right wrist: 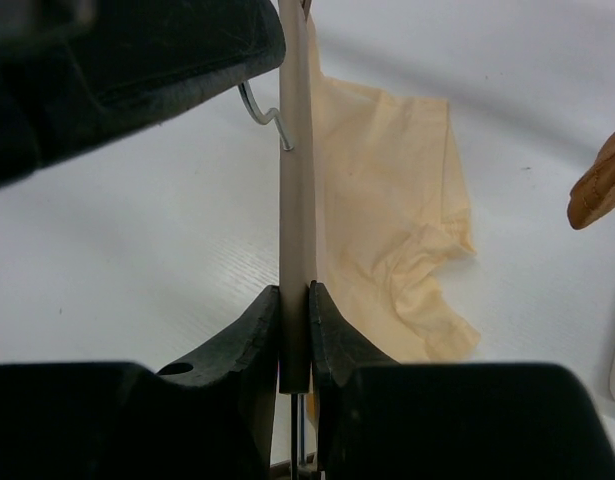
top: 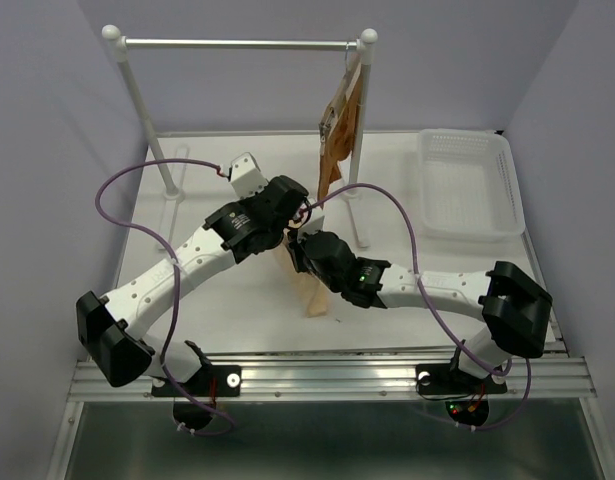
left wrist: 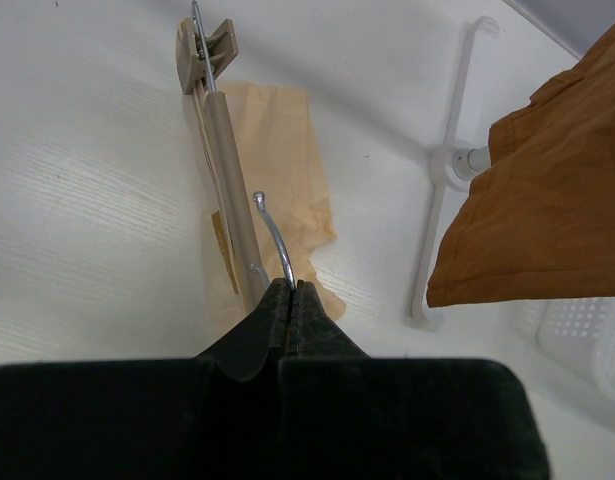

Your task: Clip the underwear to the hanger

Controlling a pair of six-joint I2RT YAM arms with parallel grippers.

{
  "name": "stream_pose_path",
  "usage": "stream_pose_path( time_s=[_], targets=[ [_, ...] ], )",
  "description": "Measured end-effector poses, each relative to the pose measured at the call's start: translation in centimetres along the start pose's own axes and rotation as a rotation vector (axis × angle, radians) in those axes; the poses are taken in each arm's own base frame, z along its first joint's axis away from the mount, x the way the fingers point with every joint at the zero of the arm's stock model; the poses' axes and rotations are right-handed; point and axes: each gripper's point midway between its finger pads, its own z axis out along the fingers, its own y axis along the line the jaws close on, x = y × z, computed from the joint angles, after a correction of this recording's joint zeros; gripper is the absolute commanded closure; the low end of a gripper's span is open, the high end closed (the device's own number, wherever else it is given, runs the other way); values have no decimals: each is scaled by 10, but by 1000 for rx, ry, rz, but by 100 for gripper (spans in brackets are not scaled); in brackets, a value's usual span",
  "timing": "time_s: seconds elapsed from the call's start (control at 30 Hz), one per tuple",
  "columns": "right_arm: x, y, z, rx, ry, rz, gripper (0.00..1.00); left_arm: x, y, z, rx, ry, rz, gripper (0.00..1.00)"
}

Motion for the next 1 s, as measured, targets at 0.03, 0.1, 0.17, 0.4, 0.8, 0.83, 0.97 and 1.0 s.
stream_pose_path(
  time_s=[0.03, 0.1, 0.17, 0.4, 0.8, 0.83, 0.97, 1.0],
  targets=[
    [0, 0, 0, -2, -1, -3, 99, 0, 0, 0, 2, 1, 2, 100],
    [0, 0, 0, -5, 1, -6, 99, 1, 0, 0, 11, 2, 7, 100],
    [0, 1, 0, -8, 1, -13, 95, 2, -1, 0, 21, 5, 10, 100],
    [5, 3, 4, -16, 5, -23, 86, 4, 3, -4, 50, 13, 7, 100],
    [7, 9, 12, -27, 3, -27, 85, 3, 9, -3, 52, 3, 20, 100],
    [7, 9, 13, -28, 2, -26, 86, 2, 9, -3, 52, 1, 20, 100],
    [4, 13, 14, -41, -4, -22, 87, -1, 10, -4, 52, -5, 23, 100],
    [3, 13, 14, -42, -7, -21, 99, -2, 10, -4, 52, -7, 22, 100]
  ],
)
